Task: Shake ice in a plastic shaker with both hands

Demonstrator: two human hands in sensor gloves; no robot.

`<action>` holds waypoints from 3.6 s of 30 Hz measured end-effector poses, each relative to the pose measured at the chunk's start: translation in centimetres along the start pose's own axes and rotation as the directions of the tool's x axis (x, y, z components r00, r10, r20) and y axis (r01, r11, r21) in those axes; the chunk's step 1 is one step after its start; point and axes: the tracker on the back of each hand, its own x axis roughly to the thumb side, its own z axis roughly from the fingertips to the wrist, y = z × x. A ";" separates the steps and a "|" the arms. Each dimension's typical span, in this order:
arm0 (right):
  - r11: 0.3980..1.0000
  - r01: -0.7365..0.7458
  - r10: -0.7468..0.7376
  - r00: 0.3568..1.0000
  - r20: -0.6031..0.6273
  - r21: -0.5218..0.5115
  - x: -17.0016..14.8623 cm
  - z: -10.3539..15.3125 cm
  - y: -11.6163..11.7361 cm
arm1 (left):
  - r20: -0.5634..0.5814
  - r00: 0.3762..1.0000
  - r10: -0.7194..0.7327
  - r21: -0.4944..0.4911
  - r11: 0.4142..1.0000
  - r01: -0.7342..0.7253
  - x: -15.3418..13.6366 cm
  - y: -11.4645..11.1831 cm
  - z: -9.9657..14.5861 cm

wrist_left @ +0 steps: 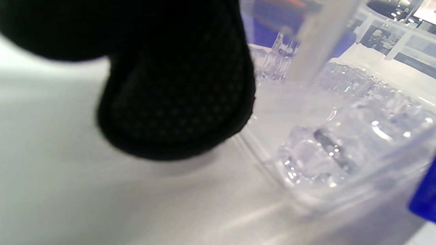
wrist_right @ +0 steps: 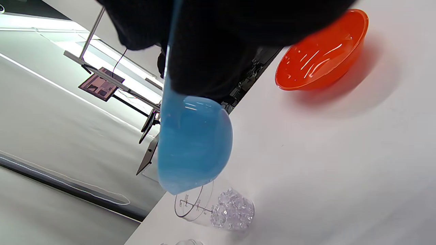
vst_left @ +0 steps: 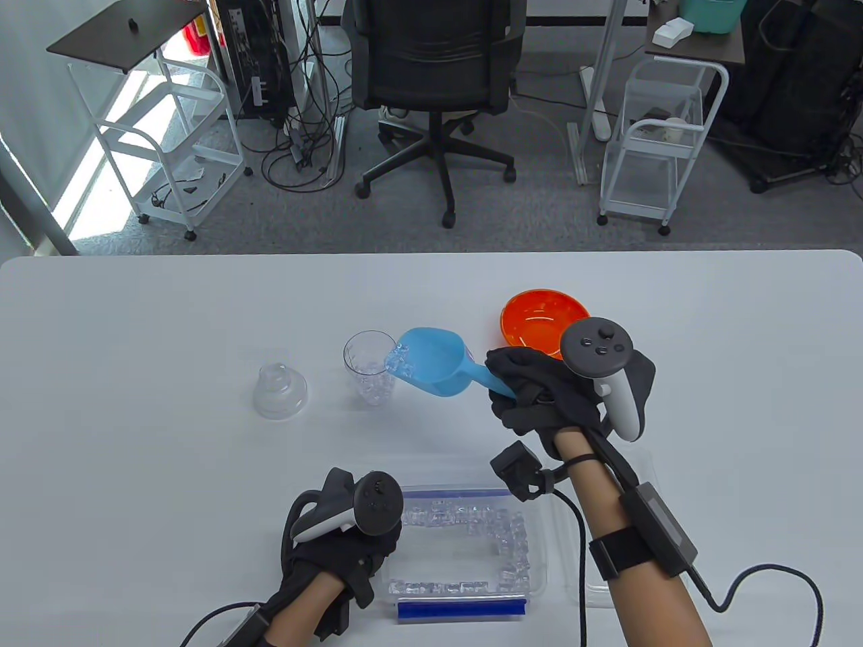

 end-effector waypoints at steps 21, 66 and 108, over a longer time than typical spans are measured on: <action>0.850 -0.500 0.521 0.844 0.123 -0.166 7.0 0.0 5.9 | 0.002 1.000 0.005 -0.001 1.000 -0.005 -0.1 0.0 0.1; 0.959 -0.051 0.050 0.999 -0.012 -0.280 -4.4 -0.3 -6.1 | 0.004 1.000 0.015 -0.008 1.000 -0.015 -0.1 0.0 0.0; 0.784 0.617 -0.601 0.728 -0.329 -0.068 -21.0 -7.5 -1.4 | 0.005 1.000 0.008 -0.007 1.000 -0.008 0.0 0.0 0.0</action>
